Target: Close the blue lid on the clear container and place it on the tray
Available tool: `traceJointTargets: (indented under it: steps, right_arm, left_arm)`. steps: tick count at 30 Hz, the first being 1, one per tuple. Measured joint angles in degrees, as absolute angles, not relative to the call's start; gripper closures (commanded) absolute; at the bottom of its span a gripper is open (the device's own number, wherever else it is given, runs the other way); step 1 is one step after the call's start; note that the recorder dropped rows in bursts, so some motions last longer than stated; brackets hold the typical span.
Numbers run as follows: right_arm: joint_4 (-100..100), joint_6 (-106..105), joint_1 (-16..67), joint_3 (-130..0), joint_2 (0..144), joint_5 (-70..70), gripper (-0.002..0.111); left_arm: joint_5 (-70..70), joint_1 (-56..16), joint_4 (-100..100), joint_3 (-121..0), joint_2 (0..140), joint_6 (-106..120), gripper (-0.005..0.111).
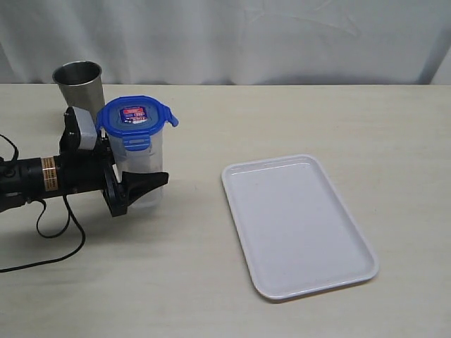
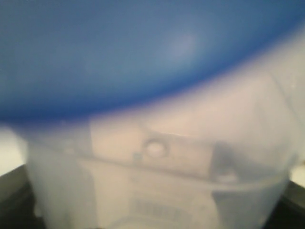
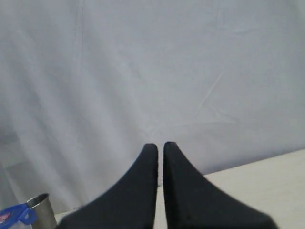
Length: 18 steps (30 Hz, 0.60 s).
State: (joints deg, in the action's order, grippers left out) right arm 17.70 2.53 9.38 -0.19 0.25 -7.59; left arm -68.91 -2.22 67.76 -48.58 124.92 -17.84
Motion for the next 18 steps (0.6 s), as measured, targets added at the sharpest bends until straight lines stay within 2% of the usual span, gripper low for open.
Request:
traceJointTargets:
  steps: [7, 14, 18]
  right_arm:
    - [14.95, 2.53, 9.38, -4.28, 0.25, -7.51, 0.100]
    - [14.83, 2.53, 9.38, -15.38, 7.86, -3.66, 0.068]
    - [14.77, 2.53, 9.38, -23.42, 18.70, 2.21, 0.058]
  left_arm:
    - [-68.91, -2.22, 68.22, -48.58, 124.92, -16.57, 0.107]
    - [-68.91, -2.22, 68.51, -48.58, 124.92, -16.44, 0.107]
    - [-68.91, -2.22, 68.57, -48.58, 124.92, -16.23, 0.107]
